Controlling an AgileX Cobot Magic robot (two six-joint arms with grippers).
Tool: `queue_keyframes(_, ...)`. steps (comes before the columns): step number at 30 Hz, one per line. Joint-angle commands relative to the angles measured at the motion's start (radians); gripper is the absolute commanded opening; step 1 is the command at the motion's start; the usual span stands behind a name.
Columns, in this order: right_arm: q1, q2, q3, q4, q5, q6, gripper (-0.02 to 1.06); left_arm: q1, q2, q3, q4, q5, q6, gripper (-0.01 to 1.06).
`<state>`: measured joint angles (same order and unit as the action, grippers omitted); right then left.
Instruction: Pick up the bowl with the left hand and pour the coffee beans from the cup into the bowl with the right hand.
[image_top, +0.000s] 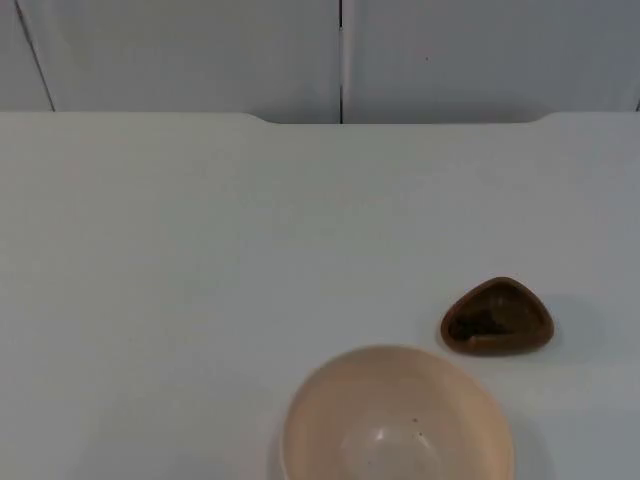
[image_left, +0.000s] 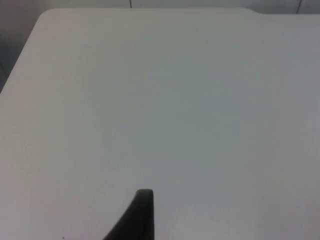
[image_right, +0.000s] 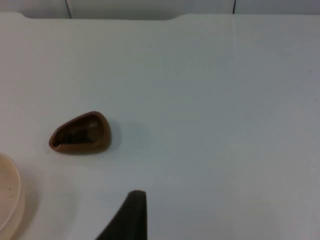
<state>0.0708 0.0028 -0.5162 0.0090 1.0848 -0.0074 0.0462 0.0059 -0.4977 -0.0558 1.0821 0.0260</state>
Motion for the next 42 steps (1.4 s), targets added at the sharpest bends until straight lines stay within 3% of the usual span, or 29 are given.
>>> queue_keyframes(1,-0.007,-0.003,0.000,-0.002,-0.007,-0.003,1.05,0.002,0.005,0.003,-0.001,-0.010,-0.008,1.03)
queue_keyframes(15,-0.007,-0.003,0.000,-0.002,-0.007,-0.003,1.05,0.002,0.051,-0.039,-0.048,-0.039,-0.008,0.98)
queue_keyframes(31,-0.007,-0.003,0.000,-0.002,-0.007,-0.003,1.05,0.002,0.406,-0.256,-0.041,-0.050,-0.006,0.98)
queue_keyframes(42,-0.007,-0.003,0.000,-0.009,-0.007,-0.005,1.05,0.002,0.495,-0.276,-0.071,-0.041,-0.006,0.98)
